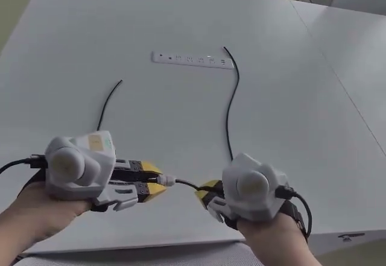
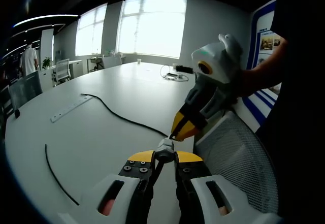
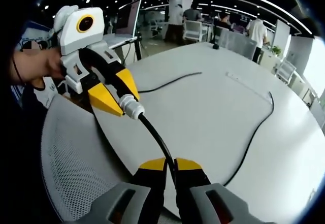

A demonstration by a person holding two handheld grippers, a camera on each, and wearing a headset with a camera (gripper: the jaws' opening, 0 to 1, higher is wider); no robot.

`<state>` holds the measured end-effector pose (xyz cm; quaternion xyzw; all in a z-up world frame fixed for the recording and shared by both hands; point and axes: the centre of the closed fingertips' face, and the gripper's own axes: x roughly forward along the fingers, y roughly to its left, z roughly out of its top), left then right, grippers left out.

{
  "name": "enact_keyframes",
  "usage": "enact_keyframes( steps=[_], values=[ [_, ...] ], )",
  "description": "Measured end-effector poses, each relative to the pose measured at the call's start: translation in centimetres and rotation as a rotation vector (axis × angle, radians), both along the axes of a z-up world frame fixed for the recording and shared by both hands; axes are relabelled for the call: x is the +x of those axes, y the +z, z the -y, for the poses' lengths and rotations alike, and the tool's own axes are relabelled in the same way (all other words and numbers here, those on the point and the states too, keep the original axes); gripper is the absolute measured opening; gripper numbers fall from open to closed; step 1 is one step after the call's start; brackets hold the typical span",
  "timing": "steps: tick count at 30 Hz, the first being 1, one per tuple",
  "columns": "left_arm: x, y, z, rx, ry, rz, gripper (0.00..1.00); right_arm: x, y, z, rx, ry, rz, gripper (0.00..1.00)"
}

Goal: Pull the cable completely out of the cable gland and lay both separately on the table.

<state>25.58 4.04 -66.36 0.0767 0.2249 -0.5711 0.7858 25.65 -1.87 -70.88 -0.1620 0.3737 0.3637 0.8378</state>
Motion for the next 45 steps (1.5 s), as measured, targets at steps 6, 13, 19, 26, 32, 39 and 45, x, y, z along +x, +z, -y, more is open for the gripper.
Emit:
enact_keyframes(
  steps=[6, 13, 19, 26, 32, 39, 45],
  values=[
    [0.1, 0.1, 0.0, -0.007, 0.004, -0.005, 0.15, 0.1, 0.9, -0.3, 0.018, 0.010, 0.027, 0.08],
    [-0.1, 0.0, 0.2, -0.004, -0.003, -0.006, 0.15, -0.3, 2.5, -2.2, 0.005, 0.112, 0.080, 0.12],
    [-0.2, 0.0, 0.2, -0.003, -0.004, -0.006, 0.15, -0.2, 3.5, -3.6, -0.030, 0.184, 0.125, 0.10],
    [-0.4, 0.0, 0.3, -0.002, -0.006, -0.007, 0.15, 0.0, 3.6, -4.2, -0.072, 0.238, 0.153, 0.08],
    [-0.7, 0.0, 0.3, 0.000, -0.007, -0.005, 0.15, -0.3, 3.4, -4.5, -0.095, 0.290, 0.157, 0.06],
    [-0.8, -0.1, 0.2, 0.014, -0.002, -0.003, 0.15, -0.5, 3.0, -4.8, -0.121, 0.344, 0.180, 0.02],
    [-0.8, -0.1, 0.2, 0.015, 0.001, 0.001, 0.15, -0.3, 3.2, -4.7, -0.102, 0.329, 0.167, 0.01]
  ],
)
